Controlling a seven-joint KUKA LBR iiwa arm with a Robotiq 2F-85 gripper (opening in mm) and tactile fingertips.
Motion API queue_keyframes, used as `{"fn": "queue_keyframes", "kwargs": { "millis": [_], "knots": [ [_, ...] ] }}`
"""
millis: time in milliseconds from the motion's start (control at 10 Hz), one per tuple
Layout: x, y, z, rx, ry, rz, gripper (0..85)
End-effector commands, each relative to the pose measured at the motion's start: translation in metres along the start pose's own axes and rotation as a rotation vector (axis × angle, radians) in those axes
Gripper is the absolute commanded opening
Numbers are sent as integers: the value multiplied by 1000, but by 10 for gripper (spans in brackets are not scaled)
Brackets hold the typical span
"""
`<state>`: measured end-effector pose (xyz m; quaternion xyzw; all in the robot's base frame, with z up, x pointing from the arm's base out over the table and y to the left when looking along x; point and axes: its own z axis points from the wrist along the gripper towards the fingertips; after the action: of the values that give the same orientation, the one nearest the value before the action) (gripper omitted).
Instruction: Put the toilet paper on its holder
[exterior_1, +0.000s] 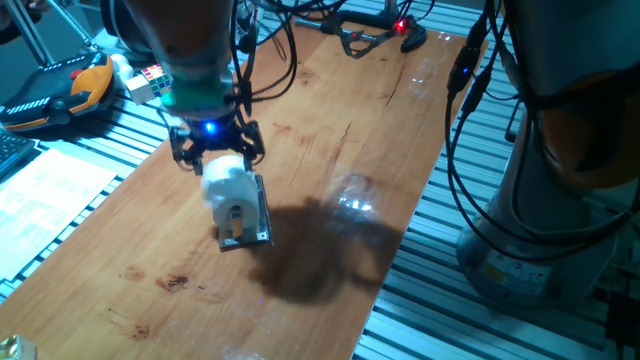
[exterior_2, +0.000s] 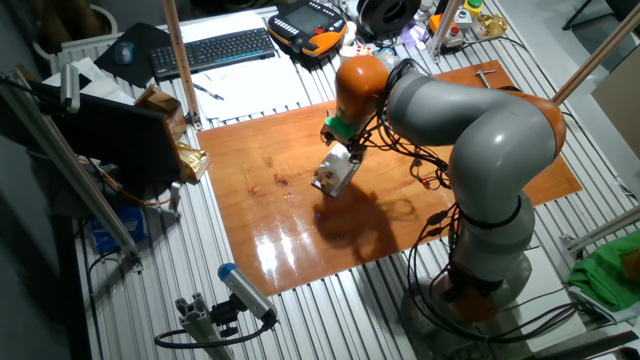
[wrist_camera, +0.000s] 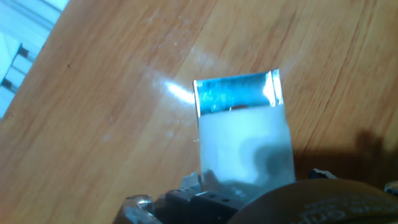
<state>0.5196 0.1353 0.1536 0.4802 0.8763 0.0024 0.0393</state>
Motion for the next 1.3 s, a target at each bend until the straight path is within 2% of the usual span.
{"fn": "queue_keyframes", "kwargs": {
  "millis": [0,100,200,400,500,700,800,1100,1200],
  "knots": [
    [-5,-2,-3,4,-6,-6,850],
    [-15,-5,-9,8,2,-14,850],
    [-30,-9,-18,14,15,-24,850],
    [-60,-22,-30,21,13,-53,850],
    [-73,-31,-32,12,18,-70,813],
    [-91,-44,-34,6,8,-99,720],
    [-98,-49,-36,5,9,-110,620],
    [-100,-60,-39,-3,4,-145,290],
    [-98,-63,-41,-1,-1,-161,90]
  ]
}}
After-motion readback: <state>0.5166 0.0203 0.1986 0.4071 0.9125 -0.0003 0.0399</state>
